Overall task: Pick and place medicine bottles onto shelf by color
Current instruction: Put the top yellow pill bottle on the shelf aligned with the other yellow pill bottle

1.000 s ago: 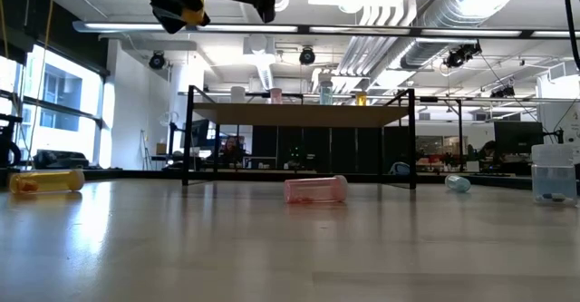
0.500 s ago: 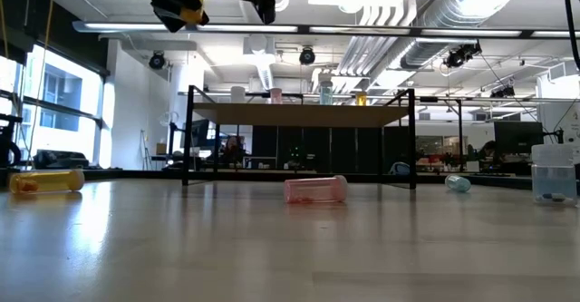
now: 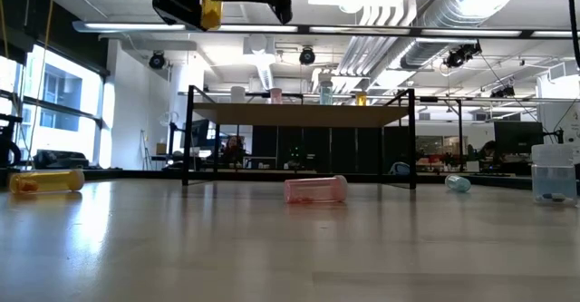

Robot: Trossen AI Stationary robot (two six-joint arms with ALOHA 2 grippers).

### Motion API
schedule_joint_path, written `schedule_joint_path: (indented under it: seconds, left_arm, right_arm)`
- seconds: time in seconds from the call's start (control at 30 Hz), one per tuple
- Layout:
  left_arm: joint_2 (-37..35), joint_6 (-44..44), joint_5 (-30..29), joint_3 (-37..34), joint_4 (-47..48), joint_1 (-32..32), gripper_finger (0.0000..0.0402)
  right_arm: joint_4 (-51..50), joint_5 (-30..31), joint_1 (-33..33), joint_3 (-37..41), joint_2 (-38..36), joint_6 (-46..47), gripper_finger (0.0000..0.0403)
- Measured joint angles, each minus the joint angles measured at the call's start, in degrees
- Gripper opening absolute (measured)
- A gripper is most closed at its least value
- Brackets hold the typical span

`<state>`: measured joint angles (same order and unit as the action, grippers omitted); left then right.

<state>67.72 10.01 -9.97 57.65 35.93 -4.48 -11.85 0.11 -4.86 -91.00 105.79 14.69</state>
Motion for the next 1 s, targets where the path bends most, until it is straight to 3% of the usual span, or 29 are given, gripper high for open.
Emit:
schedule_joint_path:
  seconds: [0.63, 1.0]
  left_arm:
    - [-0.04, -2.77, -1.84, 7.37, 3.65, 6.53, 0.0195]
    - [-0.04, -2.75, -2.67, 7.38, 3.23, 12.03, 0.0195]
  right_arm:
    - [-12.16, 8.77, 7.67, 0.00, -13.38, -4.69, 0.0106]
    - [-18.50, 15.29, 12.92, 0.00, -23.44, -14.47, 0.0106]
